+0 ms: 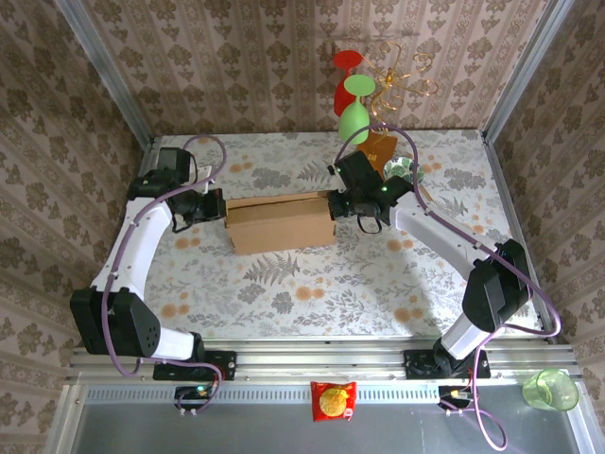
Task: Fold the paper box
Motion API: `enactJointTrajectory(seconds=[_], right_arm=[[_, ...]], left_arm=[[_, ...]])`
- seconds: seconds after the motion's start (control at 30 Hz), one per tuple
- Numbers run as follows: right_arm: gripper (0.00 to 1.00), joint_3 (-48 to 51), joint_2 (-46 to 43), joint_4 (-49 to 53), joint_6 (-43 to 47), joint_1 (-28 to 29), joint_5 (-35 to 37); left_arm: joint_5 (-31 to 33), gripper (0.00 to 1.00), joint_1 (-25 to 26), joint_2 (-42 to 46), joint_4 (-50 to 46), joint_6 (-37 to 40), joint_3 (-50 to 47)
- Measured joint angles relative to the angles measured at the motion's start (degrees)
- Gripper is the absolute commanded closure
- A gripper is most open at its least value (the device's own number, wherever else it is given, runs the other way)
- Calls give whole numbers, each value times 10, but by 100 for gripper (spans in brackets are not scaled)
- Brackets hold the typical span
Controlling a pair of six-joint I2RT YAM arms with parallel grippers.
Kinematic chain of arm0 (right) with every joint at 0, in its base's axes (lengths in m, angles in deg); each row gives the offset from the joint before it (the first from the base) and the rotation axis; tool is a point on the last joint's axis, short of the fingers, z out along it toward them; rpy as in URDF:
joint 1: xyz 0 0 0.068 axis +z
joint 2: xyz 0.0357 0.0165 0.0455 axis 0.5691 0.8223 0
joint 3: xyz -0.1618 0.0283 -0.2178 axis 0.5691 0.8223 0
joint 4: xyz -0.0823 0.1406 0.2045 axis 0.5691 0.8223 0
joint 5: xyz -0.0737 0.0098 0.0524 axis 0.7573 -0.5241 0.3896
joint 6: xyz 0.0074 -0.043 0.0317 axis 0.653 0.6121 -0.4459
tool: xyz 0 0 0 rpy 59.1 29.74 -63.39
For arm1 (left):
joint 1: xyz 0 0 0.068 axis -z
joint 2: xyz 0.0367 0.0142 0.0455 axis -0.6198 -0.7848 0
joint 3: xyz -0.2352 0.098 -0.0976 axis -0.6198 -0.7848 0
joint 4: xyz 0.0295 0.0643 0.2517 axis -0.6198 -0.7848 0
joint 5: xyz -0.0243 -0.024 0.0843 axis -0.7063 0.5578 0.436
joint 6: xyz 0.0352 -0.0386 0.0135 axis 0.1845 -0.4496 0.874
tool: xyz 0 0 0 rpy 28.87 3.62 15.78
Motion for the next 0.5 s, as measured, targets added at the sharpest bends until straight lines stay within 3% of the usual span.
enactJointTrajectory(seconds=[0.5], right_arm=[[100,19,-4,-29,0,0,0]], left_arm=[[24,100,7,86,145,-17,-132]])
